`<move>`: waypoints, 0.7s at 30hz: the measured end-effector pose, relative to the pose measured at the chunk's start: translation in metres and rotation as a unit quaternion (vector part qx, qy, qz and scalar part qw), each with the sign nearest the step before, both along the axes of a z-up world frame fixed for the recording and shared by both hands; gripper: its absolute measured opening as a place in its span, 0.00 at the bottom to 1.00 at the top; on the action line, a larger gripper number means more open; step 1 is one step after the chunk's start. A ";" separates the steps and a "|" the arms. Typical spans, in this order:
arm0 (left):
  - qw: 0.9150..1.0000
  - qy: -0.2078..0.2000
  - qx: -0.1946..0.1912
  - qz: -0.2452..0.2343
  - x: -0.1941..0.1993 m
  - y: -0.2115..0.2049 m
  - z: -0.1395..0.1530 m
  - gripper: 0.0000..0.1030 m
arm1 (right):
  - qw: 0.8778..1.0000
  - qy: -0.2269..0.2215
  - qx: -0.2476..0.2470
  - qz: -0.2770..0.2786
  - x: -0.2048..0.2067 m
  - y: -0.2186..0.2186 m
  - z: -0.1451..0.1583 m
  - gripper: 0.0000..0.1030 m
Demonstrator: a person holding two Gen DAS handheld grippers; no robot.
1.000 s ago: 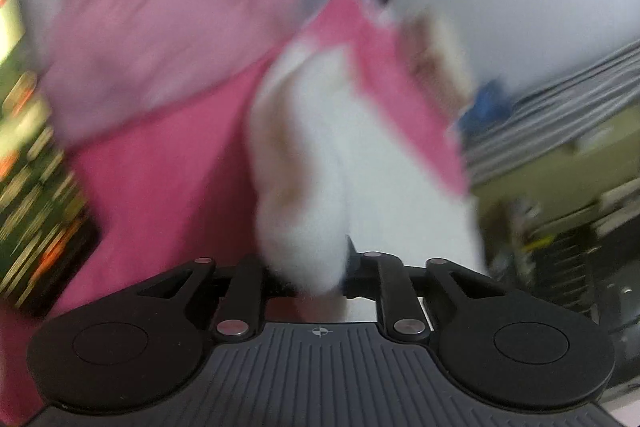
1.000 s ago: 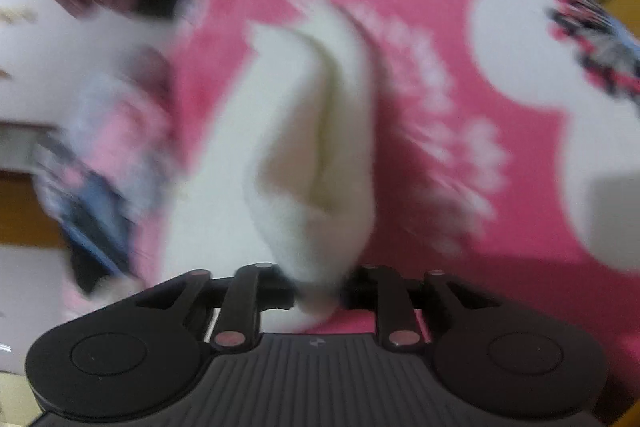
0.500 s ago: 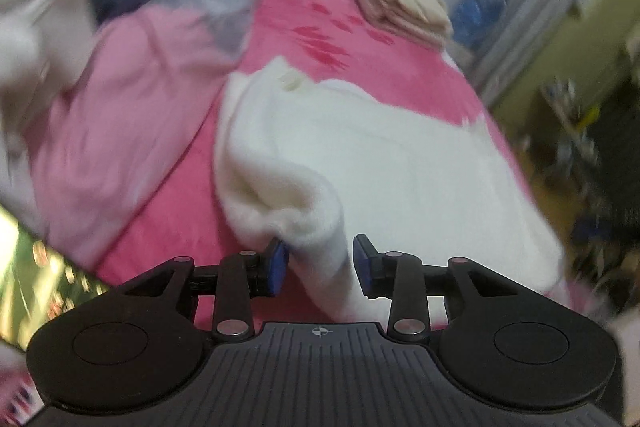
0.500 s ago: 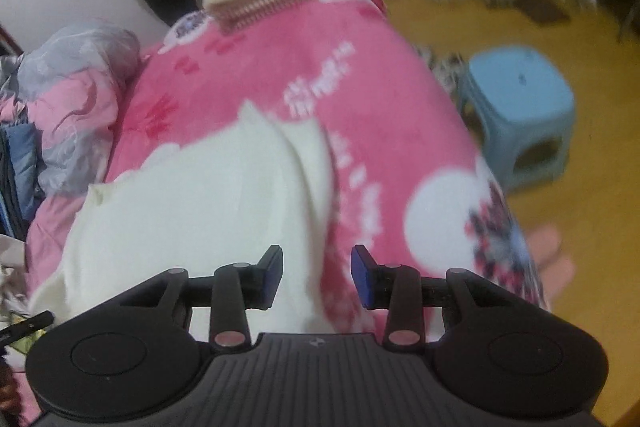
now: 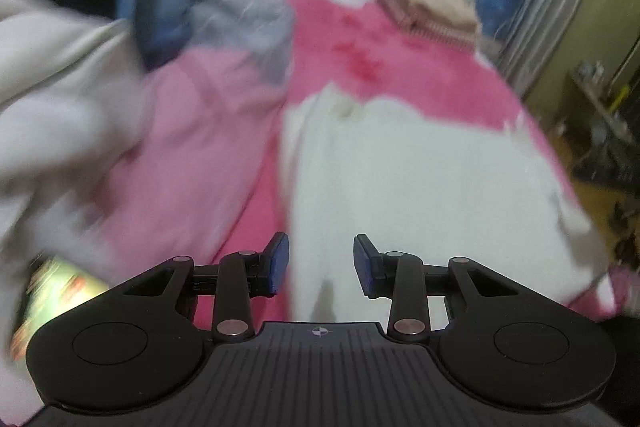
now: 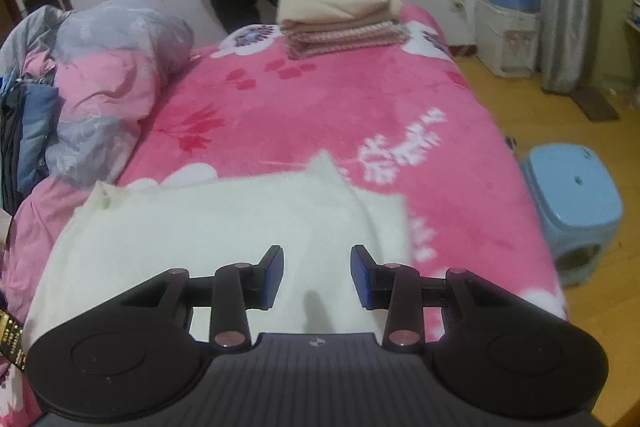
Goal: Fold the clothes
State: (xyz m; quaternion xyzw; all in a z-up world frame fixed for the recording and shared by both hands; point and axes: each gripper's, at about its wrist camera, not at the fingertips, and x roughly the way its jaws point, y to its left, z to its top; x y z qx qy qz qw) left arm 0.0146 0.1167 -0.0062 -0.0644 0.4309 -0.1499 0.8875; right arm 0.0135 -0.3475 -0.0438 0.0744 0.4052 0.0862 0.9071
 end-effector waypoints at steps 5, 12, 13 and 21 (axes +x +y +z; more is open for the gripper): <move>0.999 -0.043 0.014 0.005 0.071 -0.043 -0.023 0.39 | 0.990 -0.056 -0.061 0.114 0.024 0.062 0.001 0.39; 0.988 -0.110 0.111 -0.005 0.113 -0.067 -0.050 0.43 | 0.940 -0.107 -0.102 0.307 0.061 0.160 -0.020 0.38; 0.988 -0.109 0.109 -0.002 0.117 -0.066 -0.054 0.43 | 0.933 -0.108 -0.106 0.328 0.068 0.172 -0.025 0.38; 0.994 -0.098 0.032 0.035 0.125 -0.045 -0.073 0.21 | 0.885 -0.104 -0.149 0.429 0.099 0.233 -0.060 0.34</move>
